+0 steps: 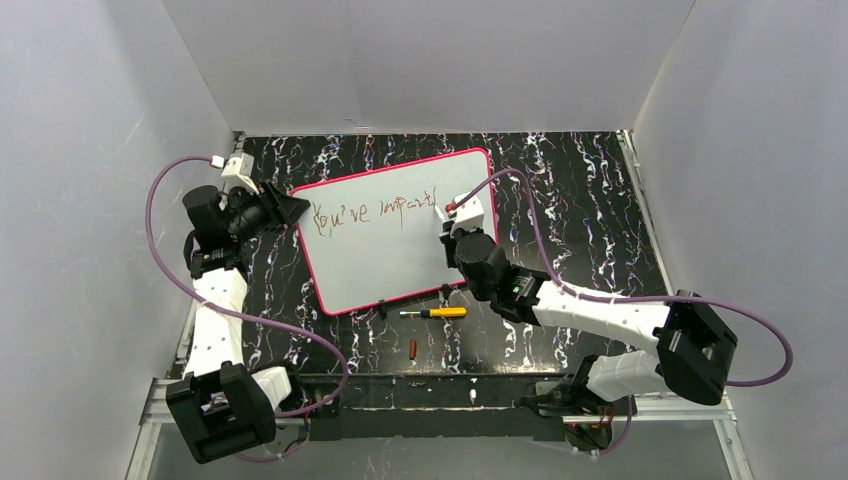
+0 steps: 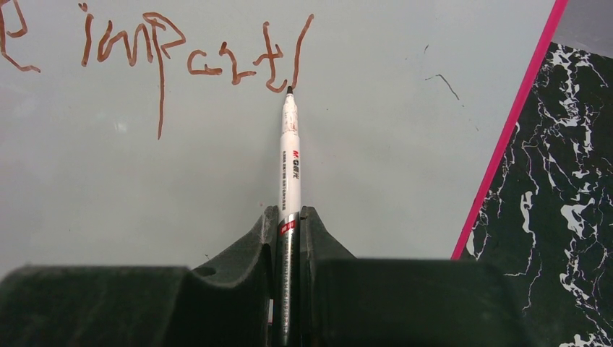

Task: Write a sentence on the whiteboard

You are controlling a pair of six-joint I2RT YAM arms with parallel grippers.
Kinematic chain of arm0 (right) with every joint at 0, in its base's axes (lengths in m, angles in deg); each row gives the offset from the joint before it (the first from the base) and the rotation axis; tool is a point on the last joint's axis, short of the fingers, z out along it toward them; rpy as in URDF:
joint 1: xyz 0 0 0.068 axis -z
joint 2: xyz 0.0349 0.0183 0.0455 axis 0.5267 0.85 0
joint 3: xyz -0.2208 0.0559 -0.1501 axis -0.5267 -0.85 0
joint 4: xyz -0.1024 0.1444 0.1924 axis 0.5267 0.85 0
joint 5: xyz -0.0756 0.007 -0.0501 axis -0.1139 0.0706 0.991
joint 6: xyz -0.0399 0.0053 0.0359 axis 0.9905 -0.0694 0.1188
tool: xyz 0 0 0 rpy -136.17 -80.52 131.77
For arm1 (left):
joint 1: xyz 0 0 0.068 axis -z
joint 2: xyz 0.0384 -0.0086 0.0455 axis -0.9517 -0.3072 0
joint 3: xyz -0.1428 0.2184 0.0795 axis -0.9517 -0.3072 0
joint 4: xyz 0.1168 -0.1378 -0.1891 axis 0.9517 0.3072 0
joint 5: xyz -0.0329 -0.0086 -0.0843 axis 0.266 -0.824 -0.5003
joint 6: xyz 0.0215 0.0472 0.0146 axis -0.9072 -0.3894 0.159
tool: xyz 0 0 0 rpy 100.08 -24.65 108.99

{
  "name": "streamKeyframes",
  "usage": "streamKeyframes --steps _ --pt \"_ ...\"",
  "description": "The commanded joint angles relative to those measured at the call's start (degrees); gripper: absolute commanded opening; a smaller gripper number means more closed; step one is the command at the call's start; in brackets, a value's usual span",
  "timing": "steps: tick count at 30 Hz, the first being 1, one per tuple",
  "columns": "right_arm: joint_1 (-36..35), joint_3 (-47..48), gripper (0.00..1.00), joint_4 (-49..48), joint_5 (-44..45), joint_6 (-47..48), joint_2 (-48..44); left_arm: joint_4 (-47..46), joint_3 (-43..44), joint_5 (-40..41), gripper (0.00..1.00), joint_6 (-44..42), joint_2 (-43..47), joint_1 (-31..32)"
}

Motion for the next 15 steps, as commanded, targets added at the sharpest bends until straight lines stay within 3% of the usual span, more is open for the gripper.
streamKeyframes --steps 1,15 --pt "-0.2 0.4 0.01 -3.4 2.5 0.9 -0.5 -0.6 -0.1 -2.5 0.36 0.0 1.9 0.3" --pt "-0.1 2.6 0.01 -5.9 6.7 4.5 1.6 -0.6 -0.1 -2.5 0.36 -0.1 1.8 0.3"
